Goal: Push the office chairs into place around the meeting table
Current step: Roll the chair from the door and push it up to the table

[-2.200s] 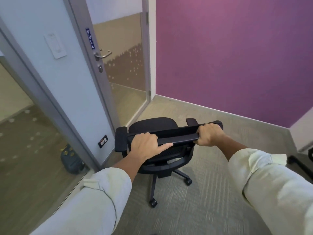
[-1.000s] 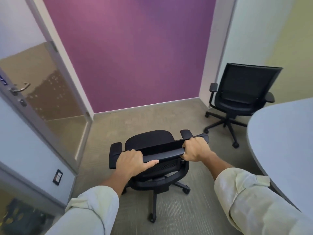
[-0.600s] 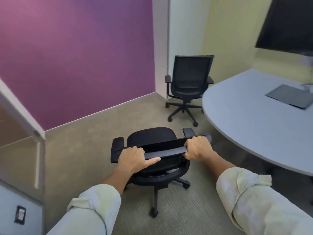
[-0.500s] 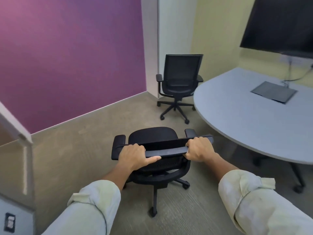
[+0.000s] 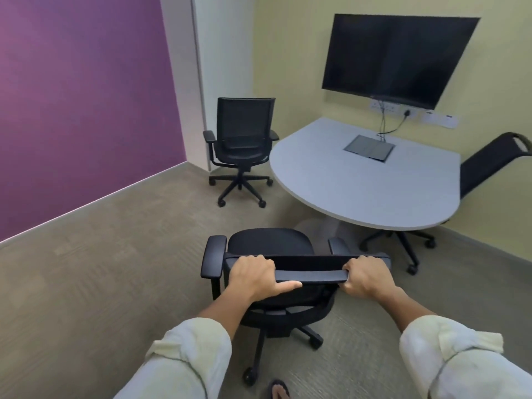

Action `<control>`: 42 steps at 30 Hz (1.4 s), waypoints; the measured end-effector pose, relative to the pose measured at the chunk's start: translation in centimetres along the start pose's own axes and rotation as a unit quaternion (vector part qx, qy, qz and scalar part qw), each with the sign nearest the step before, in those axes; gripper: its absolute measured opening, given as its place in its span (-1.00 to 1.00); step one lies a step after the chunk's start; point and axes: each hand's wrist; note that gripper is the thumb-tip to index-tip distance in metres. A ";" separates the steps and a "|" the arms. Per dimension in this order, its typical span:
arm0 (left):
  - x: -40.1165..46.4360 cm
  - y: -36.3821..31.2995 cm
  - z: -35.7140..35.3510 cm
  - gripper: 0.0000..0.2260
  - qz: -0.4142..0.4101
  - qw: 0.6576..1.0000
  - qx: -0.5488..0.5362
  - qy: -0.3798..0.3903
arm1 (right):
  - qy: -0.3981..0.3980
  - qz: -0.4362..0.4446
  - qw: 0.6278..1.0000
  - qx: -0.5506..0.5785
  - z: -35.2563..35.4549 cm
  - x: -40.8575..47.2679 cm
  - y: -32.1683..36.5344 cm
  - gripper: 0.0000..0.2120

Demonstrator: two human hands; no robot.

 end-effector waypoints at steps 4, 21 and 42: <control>-0.4 -1.5 0.0 -0.08 -0.042 0.999 0.003 0.010 | 0.007 -0.038 0.999 0.013 -1.1 -3.9 -0.4 -0.75; 0.1 -5.0 0.1 -0.19 -0.149 0.989 0.003 0.013 | 0.020 -0.110 0.993 0.044 -2.2 -10.5 -1.9 -0.71; 11.4 -6.1 0.0 -0.18 -0.157 0.987 0.028 -0.005 | 0.029 -0.173 0.982 0.072 -2.1 -3.6 -7.2 -0.79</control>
Point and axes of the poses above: each hand's wrist, its own x-axis towards the middle knuckle, its own z-axis out of the back of the hand, y = z × x, and after that the axes turned 9 degrees about y, right-handed
